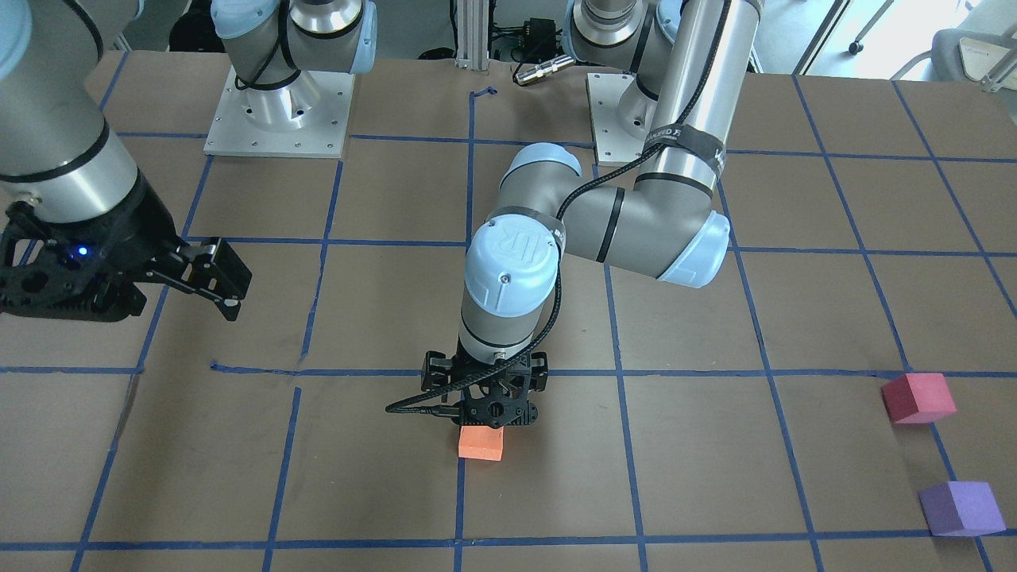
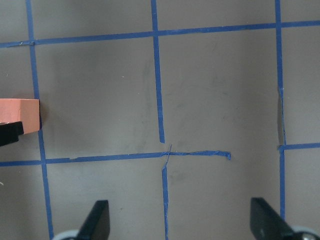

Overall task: Arrange blocks in a line
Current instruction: 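Grasp the orange cube with the left gripper while the right arm withdraws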

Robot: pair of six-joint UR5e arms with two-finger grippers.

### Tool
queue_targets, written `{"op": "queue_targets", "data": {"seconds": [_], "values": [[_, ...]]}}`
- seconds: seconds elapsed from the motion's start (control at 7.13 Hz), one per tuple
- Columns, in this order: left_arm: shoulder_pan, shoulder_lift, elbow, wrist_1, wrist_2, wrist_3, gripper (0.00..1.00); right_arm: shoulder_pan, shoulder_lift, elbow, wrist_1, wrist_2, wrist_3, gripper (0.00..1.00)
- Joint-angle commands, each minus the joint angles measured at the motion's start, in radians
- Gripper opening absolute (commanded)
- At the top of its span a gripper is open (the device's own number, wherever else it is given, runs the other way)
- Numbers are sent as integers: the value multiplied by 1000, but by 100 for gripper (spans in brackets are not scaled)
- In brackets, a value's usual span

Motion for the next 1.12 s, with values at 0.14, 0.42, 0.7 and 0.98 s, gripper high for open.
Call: {"op": "queue_targets", "data": {"seconds": [0.14, 0.42, 0.7, 0.98], "values": [[-1, -72, 66, 5, 8, 47, 100, 32, -32, 17, 12, 4, 10, 100], [-1, -86, 67, 8, 40, 73, 100, 107, -17, 34, -1, 2, 93, 100], [-1, -106, 57, 6, 57, 71, 100, 112, -9, 38, -14, -7, 165, 100], [-1, -129, 57, 6, 57, 59, 100, 111, -11, 45, -14, -4, 167, 100]]}}
